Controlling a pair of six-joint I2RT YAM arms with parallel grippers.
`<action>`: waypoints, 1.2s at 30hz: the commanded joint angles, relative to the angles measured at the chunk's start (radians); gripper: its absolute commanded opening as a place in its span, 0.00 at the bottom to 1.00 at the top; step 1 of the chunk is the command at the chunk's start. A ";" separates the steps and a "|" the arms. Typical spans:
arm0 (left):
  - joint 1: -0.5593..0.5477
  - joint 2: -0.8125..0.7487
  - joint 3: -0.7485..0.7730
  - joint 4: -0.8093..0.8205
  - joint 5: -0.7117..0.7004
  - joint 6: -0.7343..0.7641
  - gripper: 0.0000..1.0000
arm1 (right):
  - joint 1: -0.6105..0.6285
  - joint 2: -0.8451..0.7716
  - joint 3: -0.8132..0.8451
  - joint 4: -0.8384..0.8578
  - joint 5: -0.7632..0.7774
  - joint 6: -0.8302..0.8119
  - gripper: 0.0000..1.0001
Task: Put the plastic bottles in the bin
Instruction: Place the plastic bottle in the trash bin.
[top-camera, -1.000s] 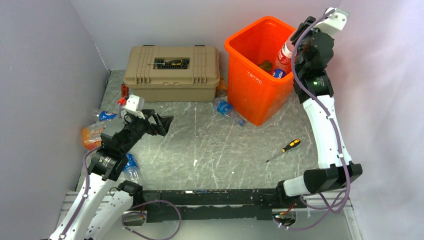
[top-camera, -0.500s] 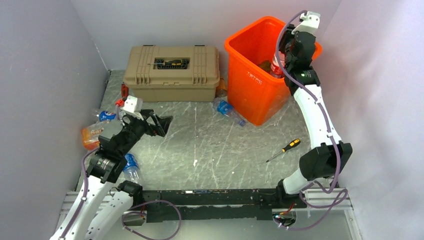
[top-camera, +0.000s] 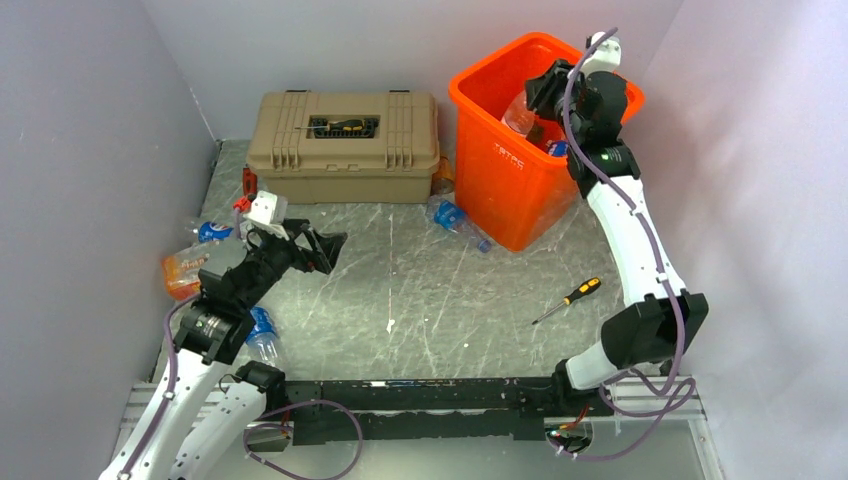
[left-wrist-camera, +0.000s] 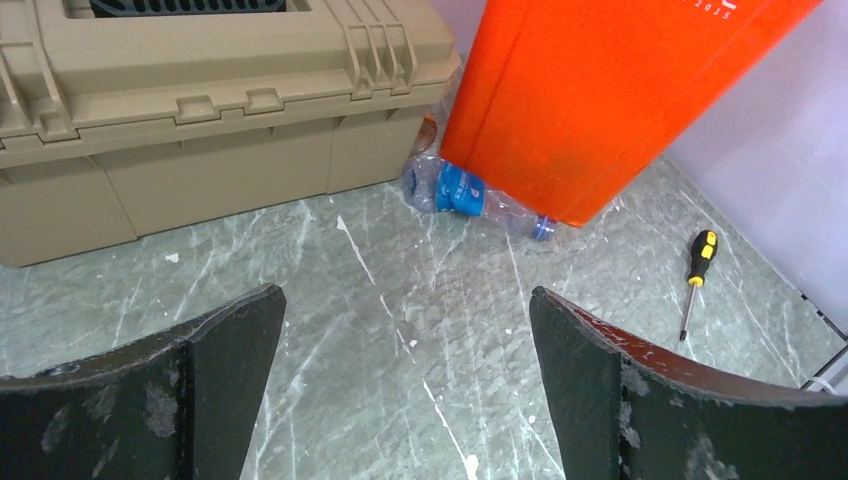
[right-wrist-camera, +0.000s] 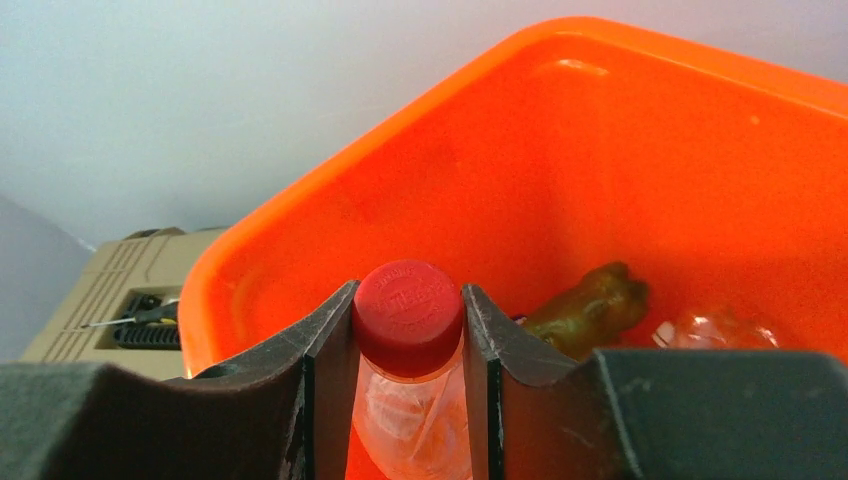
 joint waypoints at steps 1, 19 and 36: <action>0.003 -0.021 -0.004 0.051 0.023 -0.001 0.98 | 0.008 0.066 0.116 -0.078 -0.066 0.046 0.00; 0.003 -0.003 -0.003 0.052 0.039 -0.010 0.99 | 0.041 -0.143 -0.022 -0.129 0.249 0.031 1.00; -0.003 0.060 0.018 -0.013 -0.158 -0.058 0.99 | 0.258 -0.548 -0.233 -0.011 -0.176 0.076 0.95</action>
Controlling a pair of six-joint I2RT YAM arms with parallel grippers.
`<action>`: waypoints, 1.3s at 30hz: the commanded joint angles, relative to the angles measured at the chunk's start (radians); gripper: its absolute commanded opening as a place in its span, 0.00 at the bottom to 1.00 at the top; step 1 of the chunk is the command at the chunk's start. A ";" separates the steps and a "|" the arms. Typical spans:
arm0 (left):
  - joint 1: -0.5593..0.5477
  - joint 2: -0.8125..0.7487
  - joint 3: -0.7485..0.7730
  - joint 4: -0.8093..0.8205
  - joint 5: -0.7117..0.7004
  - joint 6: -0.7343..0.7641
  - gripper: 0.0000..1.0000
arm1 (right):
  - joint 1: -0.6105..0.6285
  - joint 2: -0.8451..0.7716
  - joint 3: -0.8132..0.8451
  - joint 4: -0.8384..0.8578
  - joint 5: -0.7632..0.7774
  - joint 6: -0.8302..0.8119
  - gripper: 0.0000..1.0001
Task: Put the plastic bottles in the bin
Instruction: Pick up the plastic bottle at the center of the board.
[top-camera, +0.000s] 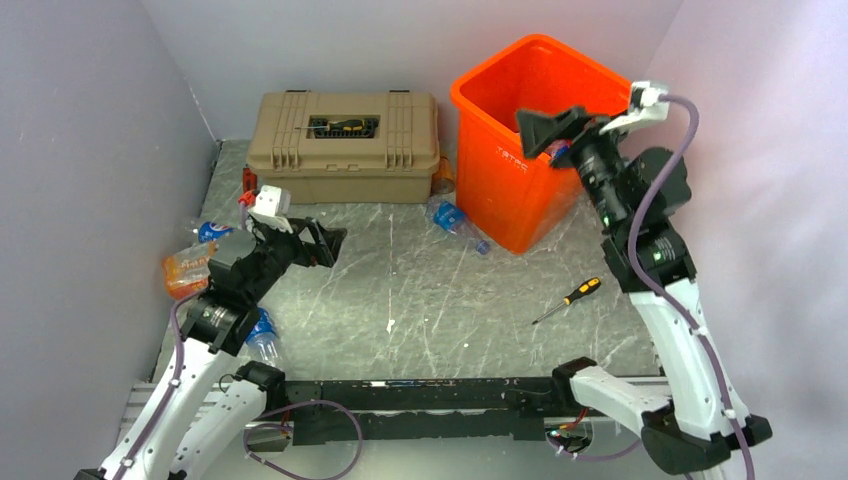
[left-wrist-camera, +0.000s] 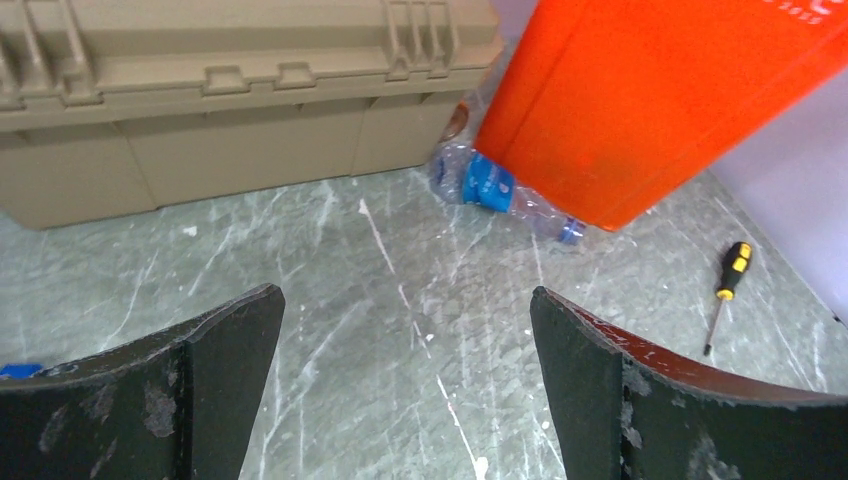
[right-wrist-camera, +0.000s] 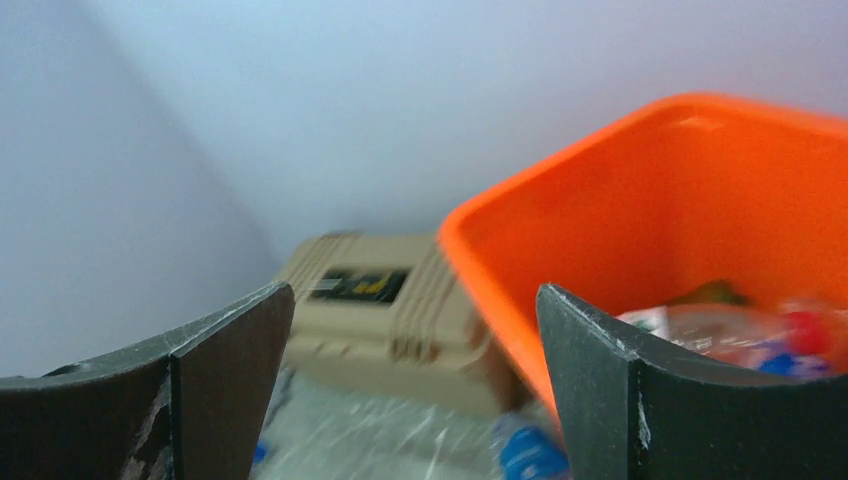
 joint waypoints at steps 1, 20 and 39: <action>-0.004 0.018 0.020 -0.025 -0.148 -0.054 0.99 | 0.074 -0.152 -0.201 0.137 -0.350 0.056 0.94; -0.264 0.556 -0.179 0.629 -0.109 -0.667 0.98 | 0.168 -0.911 -1.235 0.047 -0.213 0.331 0.95; -0.443 1.425 0.146 1.244 -0.508 -0.945 0.88 | 0.167 -1.097 -1.226 -0.177 -0.111 0.354 0.95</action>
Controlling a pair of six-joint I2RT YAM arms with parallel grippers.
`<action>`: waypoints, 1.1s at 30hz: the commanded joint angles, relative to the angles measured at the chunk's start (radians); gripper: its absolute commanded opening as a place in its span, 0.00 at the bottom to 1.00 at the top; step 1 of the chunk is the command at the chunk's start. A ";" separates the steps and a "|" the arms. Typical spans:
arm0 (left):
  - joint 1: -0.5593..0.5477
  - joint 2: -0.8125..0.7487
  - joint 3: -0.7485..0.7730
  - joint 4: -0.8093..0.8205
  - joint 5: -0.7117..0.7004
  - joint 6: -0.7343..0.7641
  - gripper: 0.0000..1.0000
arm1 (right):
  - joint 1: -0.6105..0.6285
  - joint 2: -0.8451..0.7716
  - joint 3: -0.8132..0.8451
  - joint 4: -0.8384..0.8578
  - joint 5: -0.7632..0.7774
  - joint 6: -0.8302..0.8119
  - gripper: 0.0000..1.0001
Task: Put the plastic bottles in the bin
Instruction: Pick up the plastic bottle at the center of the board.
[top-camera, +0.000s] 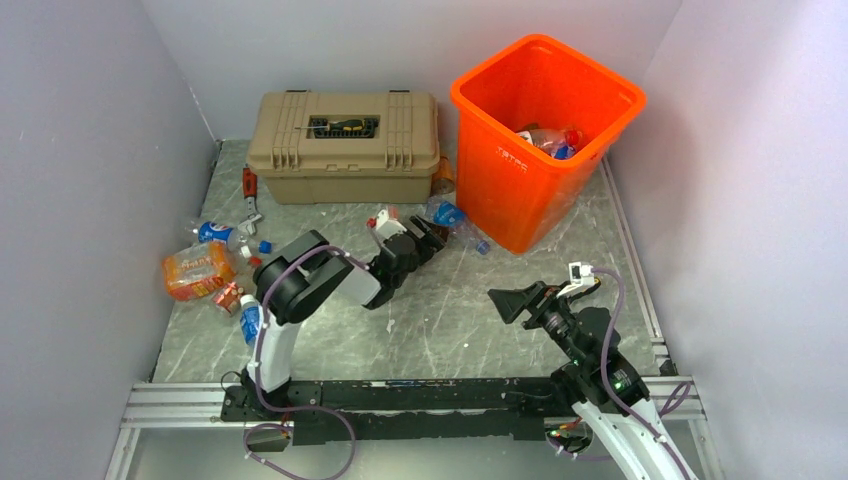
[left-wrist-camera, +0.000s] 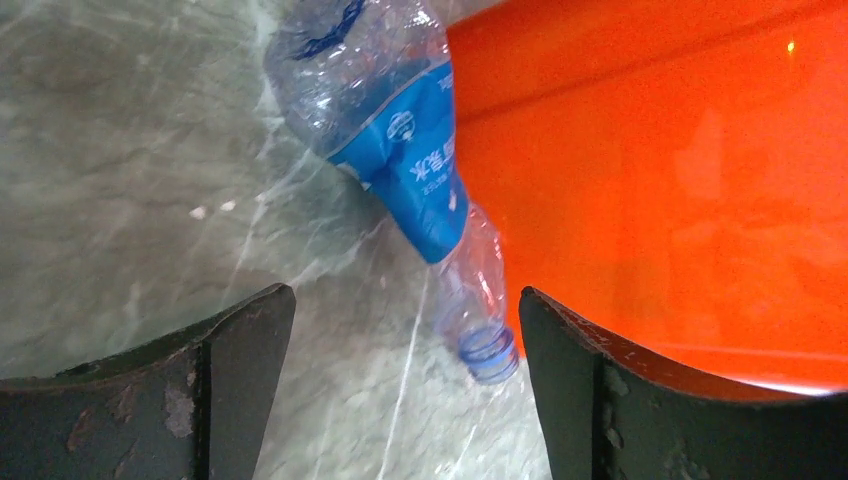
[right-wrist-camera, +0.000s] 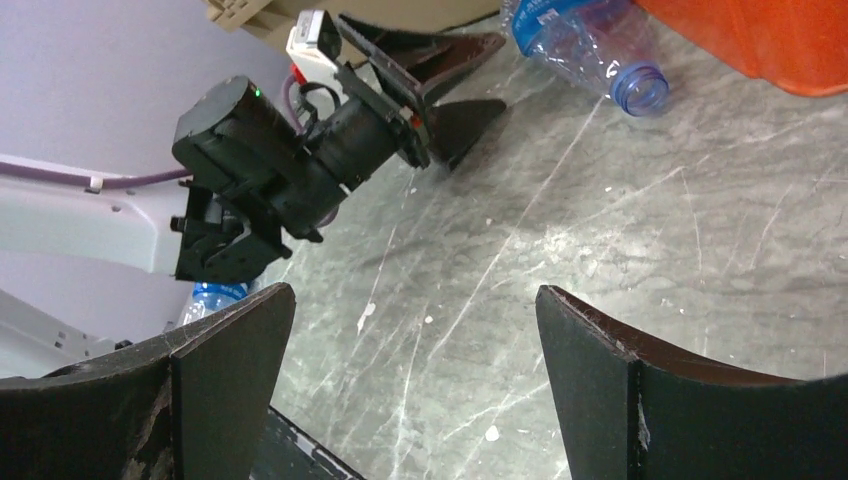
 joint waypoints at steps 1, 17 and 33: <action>-0.003 0.066 0.097 0.074 -0.055 -0.071 0.88 | 0.002 -0.062 0.024 -0.037 0.039 -0.004 0.95; 0.000 0.218 0.298 -0.094 -0.029 -0.178 0.71 | 0.002 -0.080 0.022 -0.056 0.033 -0.002 0.95; 0.007 0.218 0.170 0.133 -0.048 -0.173 0.21 | 0.003 -0.050 0.040 -0.071 0.027 0.008 0.96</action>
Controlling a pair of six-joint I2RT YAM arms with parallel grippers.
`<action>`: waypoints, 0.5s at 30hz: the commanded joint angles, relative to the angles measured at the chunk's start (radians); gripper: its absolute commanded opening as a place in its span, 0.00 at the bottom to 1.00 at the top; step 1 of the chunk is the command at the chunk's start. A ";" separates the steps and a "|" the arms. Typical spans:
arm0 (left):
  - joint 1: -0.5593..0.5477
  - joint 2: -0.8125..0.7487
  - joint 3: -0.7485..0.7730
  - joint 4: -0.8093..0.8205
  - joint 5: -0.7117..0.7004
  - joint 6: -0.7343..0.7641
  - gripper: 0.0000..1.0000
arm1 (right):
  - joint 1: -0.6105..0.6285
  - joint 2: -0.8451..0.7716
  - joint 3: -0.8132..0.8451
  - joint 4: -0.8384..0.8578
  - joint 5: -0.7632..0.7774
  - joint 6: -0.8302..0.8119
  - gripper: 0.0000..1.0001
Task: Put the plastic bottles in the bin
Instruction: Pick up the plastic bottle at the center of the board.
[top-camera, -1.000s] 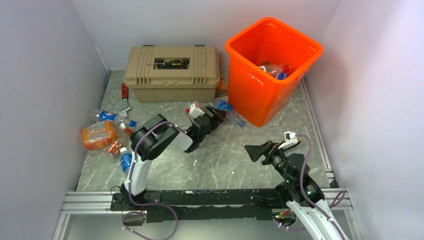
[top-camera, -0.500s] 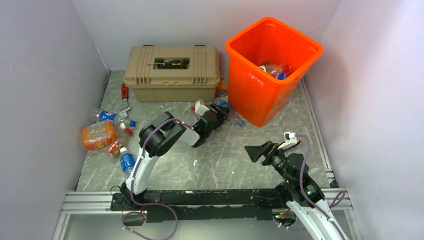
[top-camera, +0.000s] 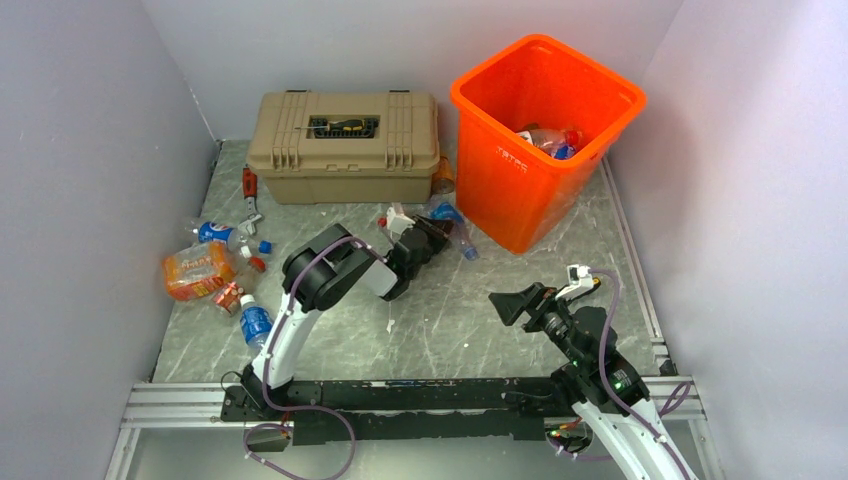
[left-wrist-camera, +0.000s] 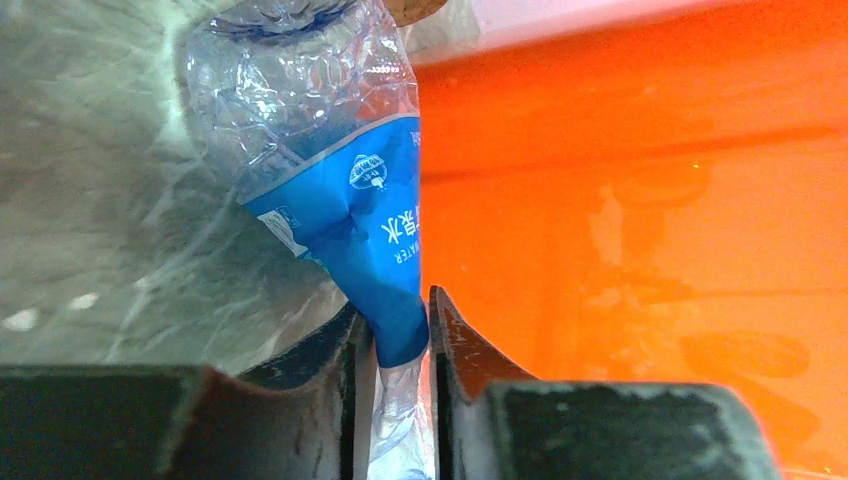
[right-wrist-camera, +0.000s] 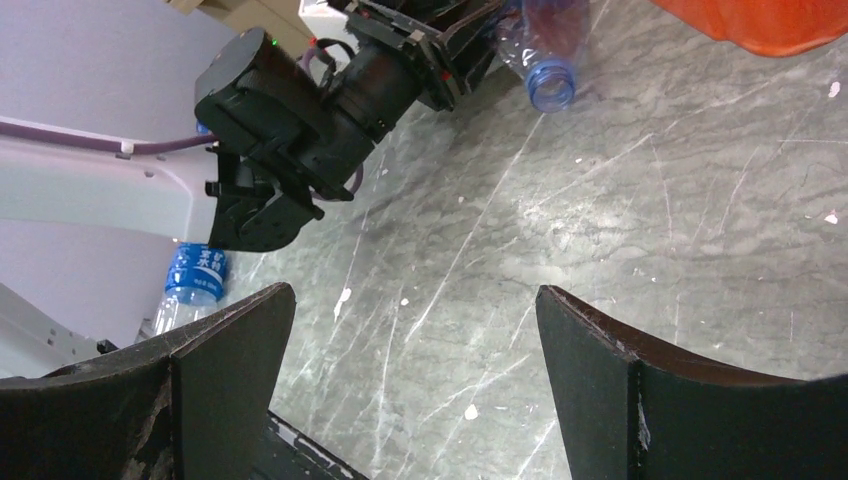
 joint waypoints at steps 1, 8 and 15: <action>0.005 -0.037 -0.123 0.112 -0.027 0.038 0.18 | 0.002 -0.048 0.045 0.001 0.005 0.008 0.95; 0.004 -0.257 -0.429 0.322 0.051 0.125 0.00 | 0.003 -0.033 0.091 0.001 -0.050 -0.007 0.96; -0.016 -1.005 -0.446 -0.590 0.326 0.705 0.00 | 0.002 0.076 0.208 0.016 -0.209 -0.085 0.98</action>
